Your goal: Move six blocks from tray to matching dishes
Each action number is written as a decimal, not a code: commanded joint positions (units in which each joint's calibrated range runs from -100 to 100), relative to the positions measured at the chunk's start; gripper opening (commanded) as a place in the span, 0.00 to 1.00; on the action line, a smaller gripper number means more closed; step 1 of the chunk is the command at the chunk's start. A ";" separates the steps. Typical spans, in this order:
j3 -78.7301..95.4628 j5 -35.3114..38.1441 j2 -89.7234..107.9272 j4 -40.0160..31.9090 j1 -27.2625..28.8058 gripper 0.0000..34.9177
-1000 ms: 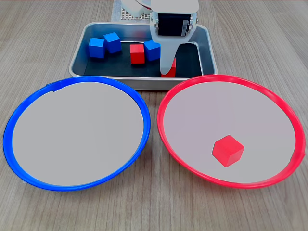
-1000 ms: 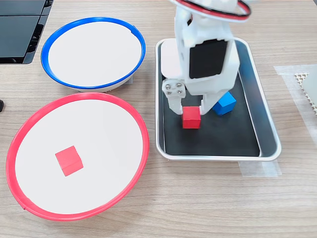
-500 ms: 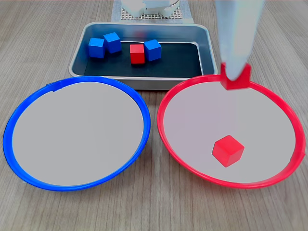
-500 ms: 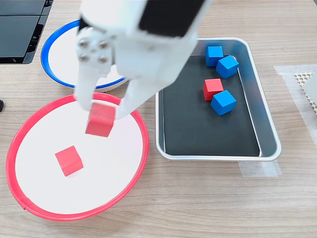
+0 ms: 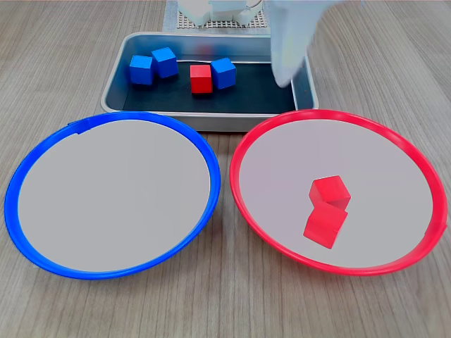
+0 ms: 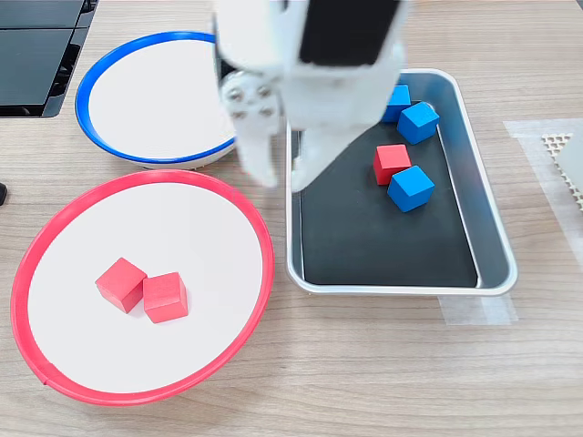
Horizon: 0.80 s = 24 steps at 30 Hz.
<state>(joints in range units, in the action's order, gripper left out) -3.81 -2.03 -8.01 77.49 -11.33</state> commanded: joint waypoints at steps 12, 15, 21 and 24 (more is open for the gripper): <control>44.09 16.85 26.56 4.52 14.01 0.53; 45.91 17.29 25.54 2.12 13.54 0.55; 48.92 17.78 23.41 -3.57 12.50 0.52; 50.01 18.02 22.56 -5.88 11.94 0.52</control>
<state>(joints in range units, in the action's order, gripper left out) 45.64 15.51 15.00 74.23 1.50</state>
